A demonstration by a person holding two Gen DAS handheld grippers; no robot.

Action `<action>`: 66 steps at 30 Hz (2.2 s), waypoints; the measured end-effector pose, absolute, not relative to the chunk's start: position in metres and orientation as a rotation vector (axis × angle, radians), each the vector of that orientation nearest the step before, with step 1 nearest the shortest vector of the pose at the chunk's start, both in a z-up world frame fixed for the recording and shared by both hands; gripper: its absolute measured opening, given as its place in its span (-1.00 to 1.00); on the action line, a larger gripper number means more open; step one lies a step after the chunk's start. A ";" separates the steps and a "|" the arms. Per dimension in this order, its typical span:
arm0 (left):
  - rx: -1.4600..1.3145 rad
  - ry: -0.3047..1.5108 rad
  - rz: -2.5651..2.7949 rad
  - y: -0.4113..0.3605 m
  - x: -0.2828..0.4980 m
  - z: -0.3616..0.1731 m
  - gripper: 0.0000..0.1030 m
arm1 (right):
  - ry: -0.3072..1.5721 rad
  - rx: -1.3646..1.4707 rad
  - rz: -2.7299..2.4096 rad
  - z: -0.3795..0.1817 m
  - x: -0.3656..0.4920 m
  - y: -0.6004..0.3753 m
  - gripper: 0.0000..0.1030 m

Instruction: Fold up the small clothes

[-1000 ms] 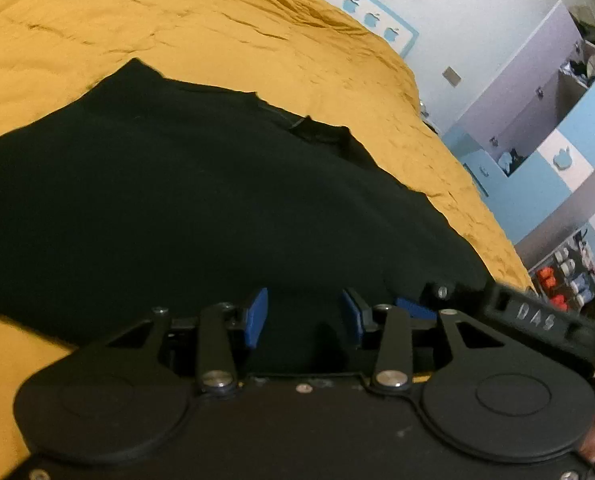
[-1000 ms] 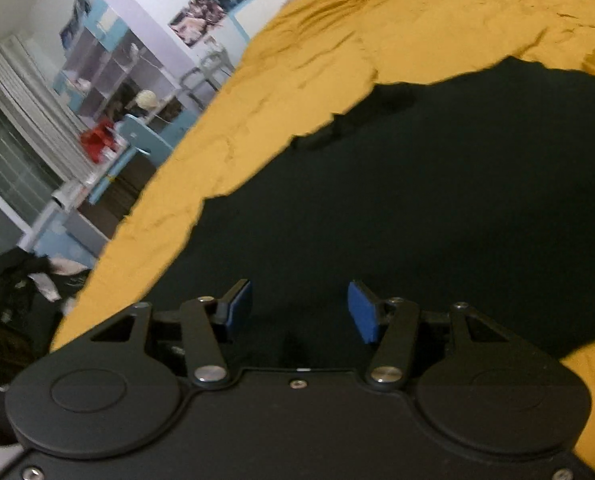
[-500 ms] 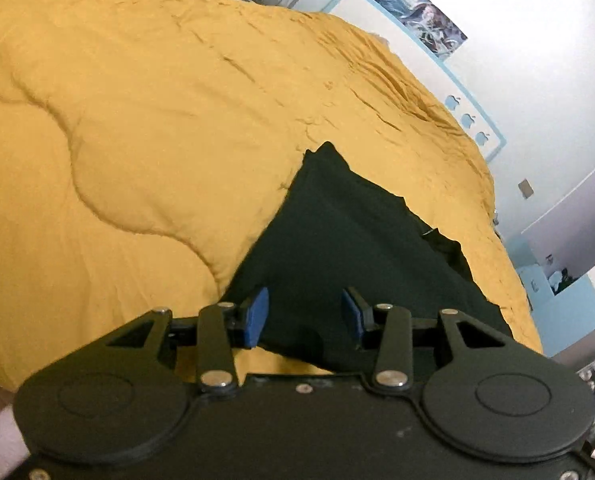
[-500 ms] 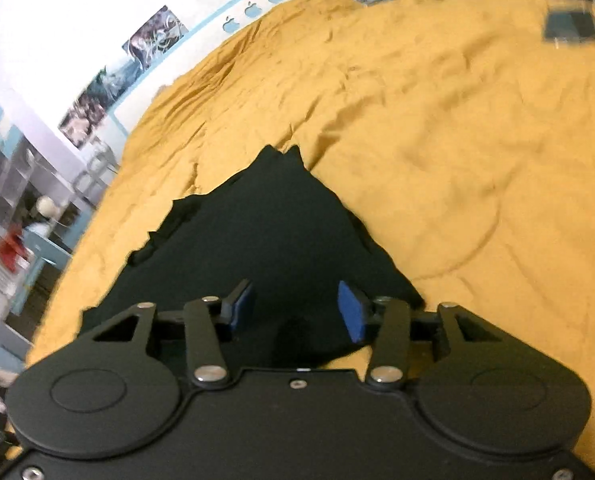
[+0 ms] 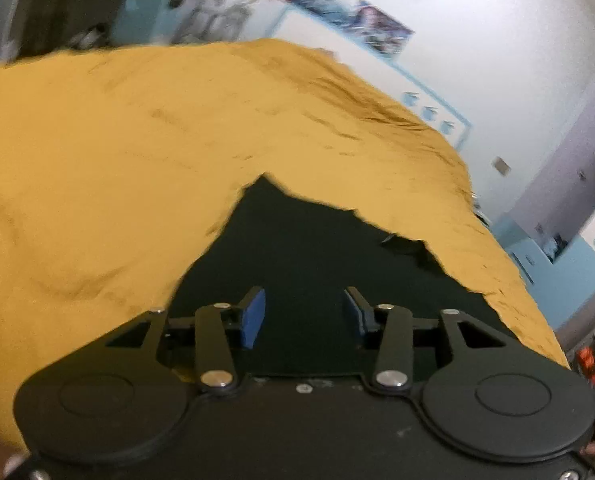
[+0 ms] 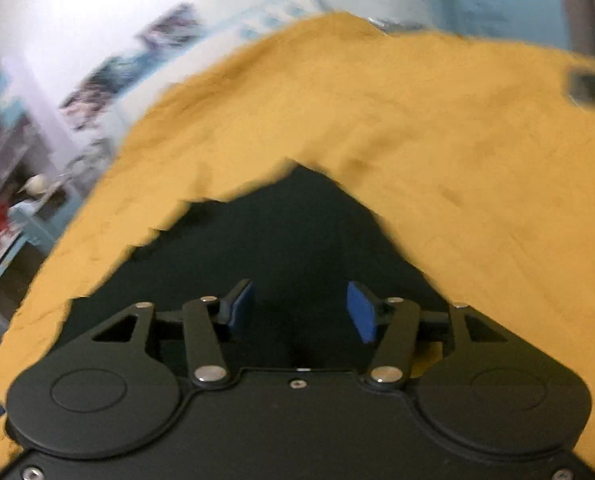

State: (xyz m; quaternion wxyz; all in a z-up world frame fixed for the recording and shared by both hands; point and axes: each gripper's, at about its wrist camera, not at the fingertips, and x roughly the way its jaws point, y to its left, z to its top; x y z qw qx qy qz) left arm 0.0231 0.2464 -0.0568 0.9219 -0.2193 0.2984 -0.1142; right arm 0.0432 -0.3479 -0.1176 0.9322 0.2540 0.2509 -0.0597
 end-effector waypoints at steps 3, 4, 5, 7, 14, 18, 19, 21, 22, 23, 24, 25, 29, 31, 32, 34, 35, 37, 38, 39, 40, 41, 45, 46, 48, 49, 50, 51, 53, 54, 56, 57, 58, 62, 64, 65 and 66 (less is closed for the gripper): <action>-0.405 0.615 -0.270 0.233 0.045 -0.055 -0.06 | 0.505 0.472 0.032 -0.090 0.089 -0.312 0.10; -0.390 0.626 -0.256 0.230 0.053 -0.058 -0.06 | 0.512 0.471 0.076 -0.085 0.106 -0.301 0.10; -0.382 0.640 -0.244 0.229 0.059 -0.062 -0.06 | 0.532 0.474 0.123 -0.081 0.131 -0.289 0.10; -0.401 0.676 -0.238 0.231 0.073 -0.072 -0.06 | 0.562 0.491 0.205 -0.080 0.174 -0.269 0.10; -0.407 0.747 -0.238 0.240 0.079 -0.105 -0.04 | 0.705 0.553 0.196 -0.122 0.308 -0.229 0.10; -0.332 0.755 -0.231 0.233 0.080 -0.103 0.00 | 0.803 0.588 0.103 -0.154 0.347 -0.228 0.10; -0.328 0.759 -0.232 0.230 0.084 -0.104 0.01 | 0.810 0.603 0.094 -0.162 0.350 -0.229 0.10; -0.331 0.763 -0.232 0.230 0.083 -0.105 0.02 | 0.792 0.579 0.097 -0.166 0.346 -0.228 0.09; -0.337 0.764 -0.233 0.230 0.083 -0.105 0.03 | 0.787 0.545 0.103 -0.166 0.343 -0.225 0.09; -0.342 0.765 -0.233 0.230 0.084 -0.105 0.04 | 0.787 0.519 0.104 -0.166 0.342 -0.221 0.09; -0.346 0.765 -0.233 0.230 0.085 -0.105 0.04 | 0.786 0.497 0.104 -0.166 0.340 -0.219 0.09; -0.349 0.766 -0.233 0.230 0.085 -0.105 0.04 | 0.790 0.480 0.105 -0.164 0.343 -0.220 0.09; -0.350 0.768 -0.232 0.230 0.087 -0.106 0.05 | 0.805 0.468 0.090 -0.156 0.340 -0.220 0.10; -0.351 0.770 -0.229 0.229 0.087 -0.106 0.06 | 0.806 0.486 0.085 -0.152 0.335 -0.221 0.12; -0.351 0.771 -0.229 0.229 0.089 -0.106 0.06 | 0.804 0.488 0.085 -0.150 0.333 -0.219 0.12; -0.362 0.769 -0.230 0.230 0.089 -0.107 0.07 | 0.798 0.485 0.088 -0.145 0.320 -0.220 0.12; -0.363 0.768 -0.233 0.230 0.089 -0.107 0.07 | 0.798 0.487 0.095 -0.143 0.313 -0.221 0.12; -0.361 0.767 -0.239 0.230 0.090 -0.108 0.07 | 0.797 0.480 0.106 -0.140 0.298 -0.221 0.12; -0.357 0.767 -0.242 0.230 0.090 -0.108 0.07 | 0.806 0.472 0.113 -0.138 0.289 -0.220 0.12; -0.353 0.766 -0.243 0.230 0.090 -0.108 0.07 | 0.813 0.463 0.120 -0.137 0.280 -0.219 0.13; -0.349 0.765 -0.245 0.230 0.089 -0.108 0.07 | 0.822 0.454 0.127 -0.136 0.270 -0.218 0.13; -0.343 0.765 -0.246 0.229 0.089 -0.108 0.08 | 0.828 0.446 0.132 -0.136 0.261 -0.218 0.13; -0.331 0.767 -0.247 0.227 0.088 -0.107 0.08 | 0.823 0.400 0.137 -0.134 0.222 -0.214 0.13; -0.334 0.767 -0.247 0.227 0.088 -0.107 0.08 | 0.821 0.397 0.139 -0.134 0.211 -0.214 0.13; -0.340 0.769 -0.249 0.228 0.088 -0.107 0.08 | 0.821 0.400 0.147 -0.131 0.193 -0.214 0.13; -0.340 0.771 -0.251 0.227 0.088 -0.107 0.08 | 0.830 0.401 0.152 -0.130 0.187 -0.214 0.14; -0.339 0.774 -0.253 0.228 0.088 -0.106 0.08 | 0.847 0.407 0.155 -0.130 0.180 -0.214 0.14; -0.338 0.778 -0.256 0.228 0.088 -0.105 0.08 | 0.850 0.406 0.164 -0.130 0.170 -0.215 0.14; -0.337 0.788 -0.265 0.230 0.087 -0.104 0.08 | 0.842 0.386 0.164 -0.127 0.149 -0.215 0.14; -0.336 0.791 -0.270 0.230 0.086 -0.103 0.08 | 0.839 0.381 0.169 -0.125 0.139 -0.215 0.14; -0.327 0.798 -0.280 0.231 0.085 -0.102 0.08 | 0.844 0.371 0.180 -0.123 0.121 -0.214 0.14; -0.321 0.802 -0.282 0.231 0.083 -0.102 0.08 | 0.854 0.374 0.184 -0.124 0.113 -0.214 0.15; -0.312 0.805 -0.284 0.231 0.082 -0.101 0.08 | 0.875 0.383 0.186 -0.126 0.107 -0.214 0.17; -0.294 0.805 -0.298 0.232 0.073 -0.103 0.08 | 0.826 0.317 0.203 -0.135 0.087 -0.206 0.16; -0.301 0.796 -0.305 0.234 0.068 -0.106 0.08 | 0.802 0.306 0.195 -0.140 0.085 -0.204 0.17; -0.299 0.790 -0.309 0.235 0.067 -0.108 0.08 | 0.796 0.306 0.189 -0.141 0.085 -0.203 0.17; -0.294 0.787 -0.311 0.234 0.067 -0.110 0.08 | 0.793 0.304 0.186 -0.143 0.086 -0.202 0.20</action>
